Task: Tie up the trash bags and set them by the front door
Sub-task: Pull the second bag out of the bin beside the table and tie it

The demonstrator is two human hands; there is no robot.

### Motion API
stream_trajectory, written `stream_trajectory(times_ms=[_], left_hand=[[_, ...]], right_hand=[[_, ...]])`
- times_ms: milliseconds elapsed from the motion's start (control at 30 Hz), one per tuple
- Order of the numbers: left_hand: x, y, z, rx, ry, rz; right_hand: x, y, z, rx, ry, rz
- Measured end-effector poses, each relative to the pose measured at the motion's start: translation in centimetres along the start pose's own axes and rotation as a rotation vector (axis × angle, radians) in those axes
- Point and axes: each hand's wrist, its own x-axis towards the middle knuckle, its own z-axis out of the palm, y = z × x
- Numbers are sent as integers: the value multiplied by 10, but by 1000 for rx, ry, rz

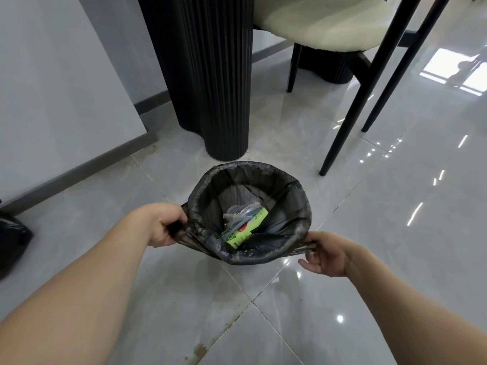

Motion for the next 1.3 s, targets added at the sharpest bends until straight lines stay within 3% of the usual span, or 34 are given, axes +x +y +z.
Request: stream_trajectory(times_ms=[300, 400, 567, 800, 867, 1000, 1067, 1167, 1300], left_hand=[[-29, 13, -2, -256, -213, 23], [-33, 15, 4, -345, -222, 60], [-36, 22, 9, -345, -195, 66], [-41, 36, 9, -444, -114, 42], [-49, 45, 10, -524, -70, 116], [-63, 68, 14, -650, 101, 469], [-72, 79, 12, -642, 235, 649], [-86, 90, 11, -523, 410, 862], [-108, 104, 2, -755, 366, 920]], right_hand=[[-42, -45, 2, -246, 34, 26], [-49, -54, 10, -278, -46, 4], [-53, -61, 16, -154, -106, -77], [-50, -76, 17, 78, 53, -146], [-48, -83, 21, 39, 177, -267], [-56, -106, 32, 29, 382, -650], [-65, -118, 38, 85, 378, -805], [-80, -133, 57, 155, 328, -896], [-110, -154, 87, 319, 224, -949]])
